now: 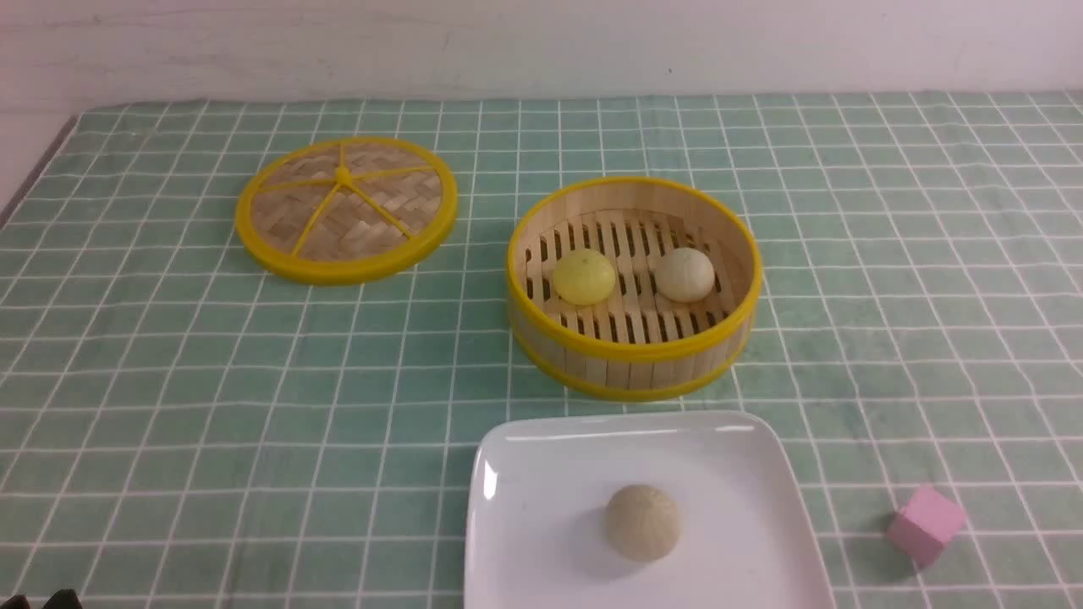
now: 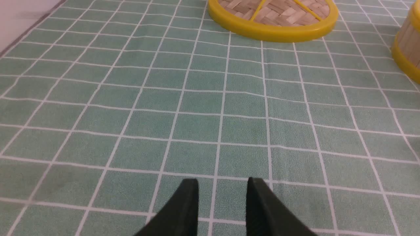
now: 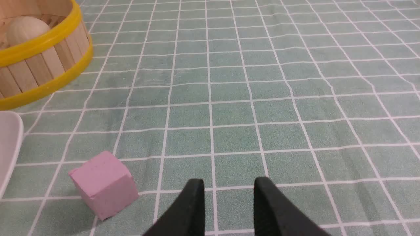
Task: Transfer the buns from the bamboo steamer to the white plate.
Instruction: 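Reach toward a bun in the bamboo steamer with the right gripper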
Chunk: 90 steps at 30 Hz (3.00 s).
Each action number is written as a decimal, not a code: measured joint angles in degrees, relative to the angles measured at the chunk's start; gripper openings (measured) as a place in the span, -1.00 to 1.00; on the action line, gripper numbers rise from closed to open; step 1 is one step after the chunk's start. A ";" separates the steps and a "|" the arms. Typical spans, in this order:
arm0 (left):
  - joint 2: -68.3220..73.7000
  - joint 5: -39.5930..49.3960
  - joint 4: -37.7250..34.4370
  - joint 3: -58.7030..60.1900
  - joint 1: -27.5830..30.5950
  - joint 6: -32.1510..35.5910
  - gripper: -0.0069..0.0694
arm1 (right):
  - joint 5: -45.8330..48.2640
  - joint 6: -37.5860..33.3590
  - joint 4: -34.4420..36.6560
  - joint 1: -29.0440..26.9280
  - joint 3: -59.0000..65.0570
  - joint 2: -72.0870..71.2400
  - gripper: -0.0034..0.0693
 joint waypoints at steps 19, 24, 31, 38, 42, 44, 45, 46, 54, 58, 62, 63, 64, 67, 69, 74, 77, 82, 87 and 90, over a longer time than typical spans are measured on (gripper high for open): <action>0.00 0.00 0.00 0.00 0.00 0.00 -0.19 | 0.00 0.00 0.00 0.00 0.00 0.00 -0.25; 0.00 0.00 0.00 0.00 0.00 0.00 -0.19 | 0.00 0.04 0.00 0.00 0.00 0.00 -0.25; 0.00 0.00 0.00 0.00 0.00 0.00 -0.19 | 0.00 0.04 0.00 0.00 0.00 0.00 -0.25; 0.00 -1.14 -7.30 0.06 0.00 -7.23 -0.19 | 0.00 0.15 -0.06 0.00 0.00 0.00 -0.25; 0.00 -2.76 -22.69 0.10 0.00 -19.92 -0.19 | -0.84 5.02 6.49 0.00 0.05 0.00 -0.25; 0.00 -3.56 -32.07 0.10 0.00 -27.80 -0.19 | -1.43 11.70 16.55 0.00 0.30 0.00 -0.25; 0.00 -3.70 -34.40 0.10 0.00 -29.77 -0.19 | -1.48 13.89 20.20 0.00 0.36 0.00 -0.25; 0.00 -3.77 -35.70 0.12 0.00 -30.91 -0.19 | -1.50 15.36 22.79 0.00 0.41 0.00 -0.25; 0.00 -4.74 -36.09 0.12 0.00 -30.98 -0.19 | -1.50 19.44 32.88 0.00 0.55 0.00 -0.25; 0.00 -4.04 -35.35 -1.53 0.00 -24.77 -0.23 | -1.95 18.77 32.67 0.00 -0.46 0.00 -0.38; 0.12 -1.97 -33.15 -8.82 0.00 -17.87 -0.48 | -2.30 13.27 28.85 0.00 -7.03 1.01 -0.72; 1.52 -0.03 -31.54 -12.00 0.00 -15.58 -0.66 | -1.95 10.65 26.05 0.00 -10.37 2.99 -0.86; 1.83 0.33 -31.00 -12.43 0.00 -15.29 -0.67 | -1.84 10.30 25.60 0.00 -10.87 3.34 -0.87; 6.84 6.28 -27.66 -17.26 0.00 -13.15 -0.79 | 2.35 7.71 19.57 0.00 -16.56 9.77 -0.94; 13.72 14.16 -25.04 -20.55 0.00 -12.40 -0.81 | 9.78 7.16 14.09 0.00 -21.39 18.01 -0.93; 30.30 25.49 -23.42 -25.55 0.00 -8.09 -0.81 | 25.45 4.68 10.94 0.00 -28.98 38.16 -0.91; 39.56 27.56 -25.49 -28.05 0.00 -1.67 -0.81 | 29.25 -4.13 16.90 0.00 -33.24 49.11 -0.91; 50.39 27.48 -32.75 -30.83 0.00 8.82 -0.81 | 35.01 -25.81 37.35 0.22 -40.30 64.06 -0.90; 56.31 26.57 -39.76 -31.27 0.00 16.25 -0.79 | 38.03 -36.84 48.38 6.52 -49.72 76.98 -0.90; 57.93 26.20 -41.68 -31.27 0.00 17.25 -0.77 | 36.49 -35.89 46.33 11.46 -57.09 82.45 -0.89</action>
